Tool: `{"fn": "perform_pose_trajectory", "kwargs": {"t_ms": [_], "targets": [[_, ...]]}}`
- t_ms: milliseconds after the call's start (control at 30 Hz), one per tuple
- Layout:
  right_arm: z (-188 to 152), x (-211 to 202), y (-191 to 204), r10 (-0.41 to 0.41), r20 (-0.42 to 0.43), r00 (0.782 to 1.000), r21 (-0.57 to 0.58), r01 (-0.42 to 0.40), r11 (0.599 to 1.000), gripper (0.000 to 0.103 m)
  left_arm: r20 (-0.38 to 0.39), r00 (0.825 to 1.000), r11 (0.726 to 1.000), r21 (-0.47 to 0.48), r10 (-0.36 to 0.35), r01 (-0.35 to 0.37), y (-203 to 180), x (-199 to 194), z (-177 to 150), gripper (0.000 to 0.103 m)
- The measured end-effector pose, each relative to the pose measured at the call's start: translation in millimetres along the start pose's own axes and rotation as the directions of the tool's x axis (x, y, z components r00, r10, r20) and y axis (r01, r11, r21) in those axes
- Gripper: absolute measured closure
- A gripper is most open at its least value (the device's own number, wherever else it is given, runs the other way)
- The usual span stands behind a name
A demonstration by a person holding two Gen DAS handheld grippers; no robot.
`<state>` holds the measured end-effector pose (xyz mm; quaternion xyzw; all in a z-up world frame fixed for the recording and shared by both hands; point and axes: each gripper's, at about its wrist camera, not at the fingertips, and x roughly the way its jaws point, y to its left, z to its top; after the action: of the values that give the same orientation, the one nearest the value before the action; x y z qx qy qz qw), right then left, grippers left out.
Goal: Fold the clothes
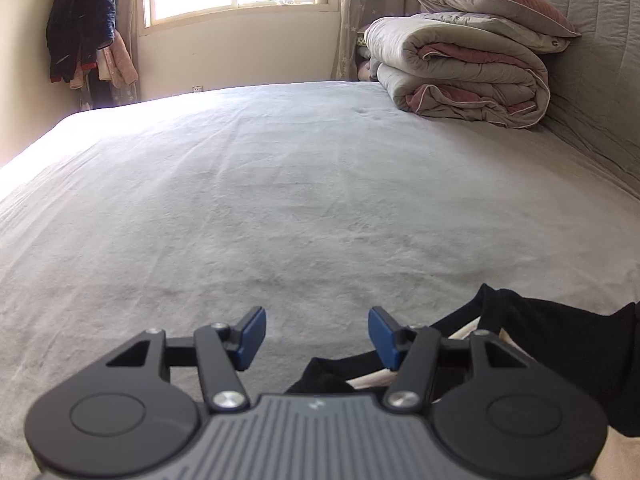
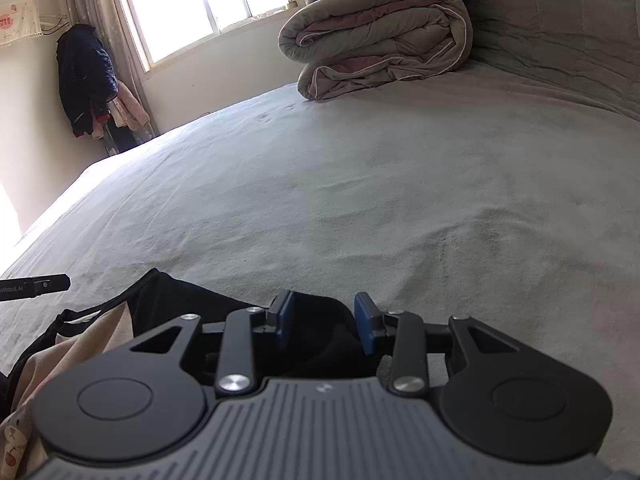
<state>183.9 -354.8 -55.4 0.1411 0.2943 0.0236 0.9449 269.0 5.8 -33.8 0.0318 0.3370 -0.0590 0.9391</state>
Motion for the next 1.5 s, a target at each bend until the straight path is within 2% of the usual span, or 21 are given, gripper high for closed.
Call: {"fn": "perform_pose_trajectory", "kwargs": {"t_ms": [100,167,333,433,500,533,567,633,700,800,1000,1100,1267,1367,1433,1500], "targets": [[-1.1,2.5,4.5,-0.002,-0.002,1.000,-0.012,0.002,1.000,0.064,-0.054,0.998,1.000,-0.015,0.013,-0.014,22.3,2.4,-9.9,0.049],[-1.3,3.4,7.5,-0.008,-0.002,1.000,-0.019,0.008,1.000,0.064,-0.094,0.996,1.000,-0.015,-0.002,0.000,29.2,4.0,-18.6,0.057],[1.3,-4.1,18.5,-0.017,0.031,0.999,-0.049,0.019,0.999,0.064,-0.137,0.990,0.999,0.042,-0.013,0.019,31.6,1.9,-40.1,0.059],[5.3,-12.2,28.1,0.030,0.061,0.998,-0.062,-0.026,0.998,0.063,-0.163,0.987,0.999,0.041,0.003,0.003,30.6,0.0,-43.1,0.059],[5.5,-12.5,35.2,0.090,0.056,0.994,-0.052,-0.087,0.995,0.063,-0.179,0.984,0.999,0.040,0.016,-0.009,28.9,0.3,-41.4,0.059],[4.6,-9.9,40.7,0.131,0.041,0.991,-0.050,-0.129,0.990,0.063,-0.183,0.983,0.999,0.042,0.020,-0.013,27.5,0.3,-40.7,0.064],[2.3,-6.5,47.3,0.161,0.022,0.987,-0.055,-0.160,0.986,0.063,-0.186,0.982,0.999,0.046,0.024,-0.016,25.6,-0.1,-40.0,0.079],[-2.4,0.6,60.4,0.204,-0.016,0.979,-0.074,-0.205,0.976,0.063,-0.187,0.982,0.998,0.054,0.034,-0.025,21.9,-0.9,-39.0,0.100],[-8.0,6.3,73.6,0.202,-0.044,0.978,-0.122,-0.206,0.971,0.063,-0.168,0.984,0.997,0.062,0.059,-0.049,20.1,-2.1,-39.1,0.100],[-13.0,10.3,83.6,0.198,-0.061,0.978,-0.173,-0.206,0.963,0.062,-0.111,0.985,0.989,0.075,0.131,-0.124,22.0,-3.5,-36.2,0.101],[-18.7,12.6,83.7,0.202,-0.076,0.977,-0.173,-0.212,0.962,0.062,-0.045,0.971,0.971,0.061,0.233,-0.230,33.7,7.7,-16.5,0.101],[-20.8,14.9,85.2,0.199,-0.081,0.977,-0.180,-0.211,0.961,0.062,-0.006,0.966,0.963,0.067,0.260,-0.259,32.8,15.0,-3.4,0.101],[-24.3,20.4,86.8,0.189,-0.093,0.978,-0.189,-0.203,0.961,0.062,-0.057,0.956,0.953,0.113,0.289,-0.281,27.7,46.2,-5.5,0.100],[-27.0,24.1,86.5,0.177,-0.102,0.979,-0.195,-0.194,0.962,0.061,-0.041,0.949,0.940,0.155,0.312,-0.303,19.4,49.5,-11.9,0.100],[-27.2,24.6,86.3,0.176,-0.103,0.979,-0.195,-0.194,0.961,0.058,-0.029,0.952,0.943,0.149,0.306,-0.298,20.1,43.1,-12.2,0.096],[-27.2,24.8,85.5,0.183,-0.105,0.978,-0.192,-0.200,0.961,0.055,-0.019,0.952,0.948,0.106,0.305,-0.301,26.0,33.0,-11.6,0.081]]}}
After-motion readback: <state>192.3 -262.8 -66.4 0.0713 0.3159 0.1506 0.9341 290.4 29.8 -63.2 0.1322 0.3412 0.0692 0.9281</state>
